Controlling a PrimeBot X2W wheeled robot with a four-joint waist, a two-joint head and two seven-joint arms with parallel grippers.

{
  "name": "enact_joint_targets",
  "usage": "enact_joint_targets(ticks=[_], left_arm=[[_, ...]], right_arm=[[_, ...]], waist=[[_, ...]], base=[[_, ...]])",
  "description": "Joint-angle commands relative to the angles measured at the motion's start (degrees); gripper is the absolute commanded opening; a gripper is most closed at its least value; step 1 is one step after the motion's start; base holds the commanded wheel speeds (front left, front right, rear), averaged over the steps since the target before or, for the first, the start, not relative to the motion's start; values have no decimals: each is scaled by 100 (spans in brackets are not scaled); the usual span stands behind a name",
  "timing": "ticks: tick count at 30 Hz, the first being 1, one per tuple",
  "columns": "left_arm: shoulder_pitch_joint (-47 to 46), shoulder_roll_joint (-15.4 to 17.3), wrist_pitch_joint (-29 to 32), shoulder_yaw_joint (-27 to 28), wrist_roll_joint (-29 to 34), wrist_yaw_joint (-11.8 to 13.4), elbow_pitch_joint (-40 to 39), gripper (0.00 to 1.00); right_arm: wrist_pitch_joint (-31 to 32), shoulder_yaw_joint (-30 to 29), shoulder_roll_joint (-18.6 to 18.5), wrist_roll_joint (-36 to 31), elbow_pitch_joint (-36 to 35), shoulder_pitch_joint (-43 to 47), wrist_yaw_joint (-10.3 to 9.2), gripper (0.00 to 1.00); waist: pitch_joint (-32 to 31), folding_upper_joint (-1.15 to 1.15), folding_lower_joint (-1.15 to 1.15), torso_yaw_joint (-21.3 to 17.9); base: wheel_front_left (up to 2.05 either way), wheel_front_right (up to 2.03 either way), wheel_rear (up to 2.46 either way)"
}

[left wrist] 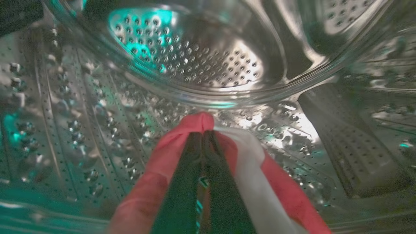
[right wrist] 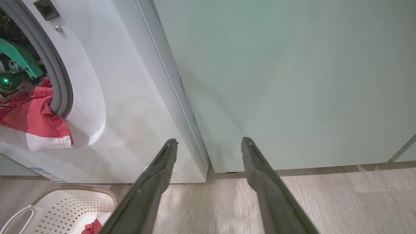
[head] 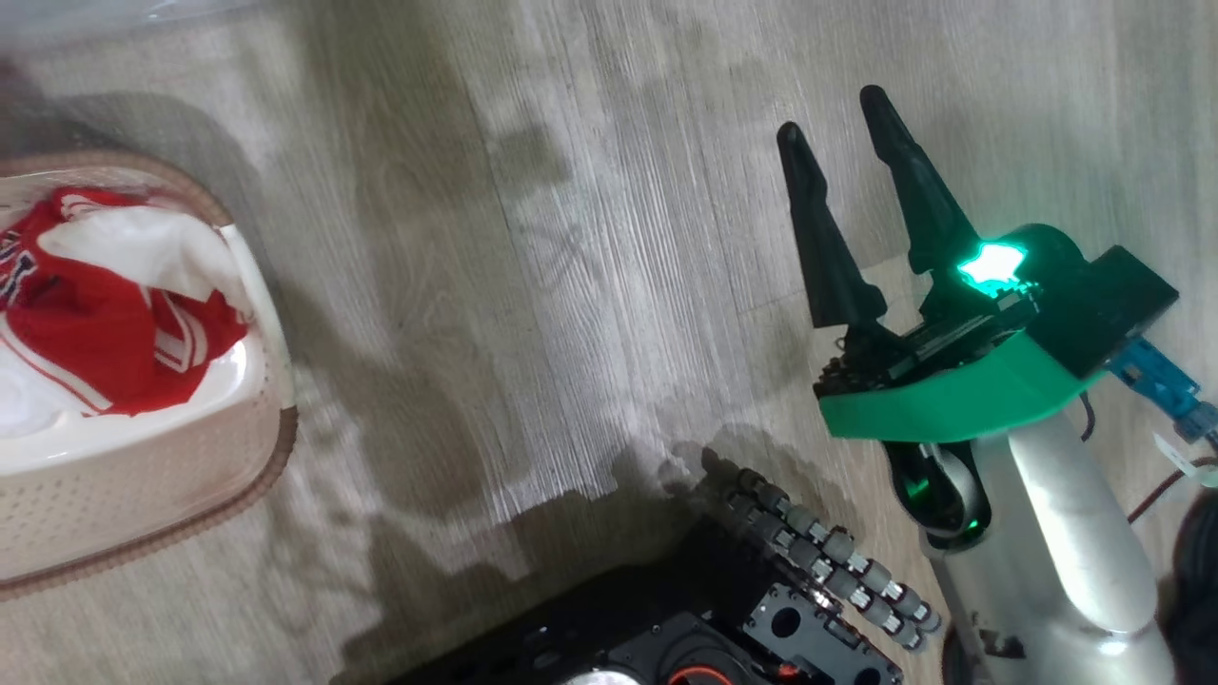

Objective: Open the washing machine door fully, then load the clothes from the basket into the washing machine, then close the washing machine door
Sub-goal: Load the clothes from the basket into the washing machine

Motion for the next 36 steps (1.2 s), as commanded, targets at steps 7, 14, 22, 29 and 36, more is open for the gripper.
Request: enact_joint_targets(ticks=[7,14,22,29,36], left_arm=[[416,56,-693,30,-31,59,-197,100],[1233,-260,-1120,9,-89,254,-553,100],[2895,-718,-1414,219,-327,578,-2169,100],[4550,-1201,-1469,269,-327,1008,-4120,100],[5935,-1503,-1483,244,-172,1389,-5331,100]], right_arm=[[-52,2,3,-134,-25,69,0,100],[-52,-121,3,-304,134,135,0,100],[-52,-279,3,-547,326,253,0,100],[-52,-525,3,-743,381,358,0,100],[-52,-806,3,-929,491,495,0,100]], waist=[[-298,0,0,191],[-756,0,0,465],[-1257,0,0,856],[-1591,0,0,1209],[-2045,0,0,1512]], base=[[0,0,0],[0,0,0],[0,0,0],[0,0,0],[0,0,0]])
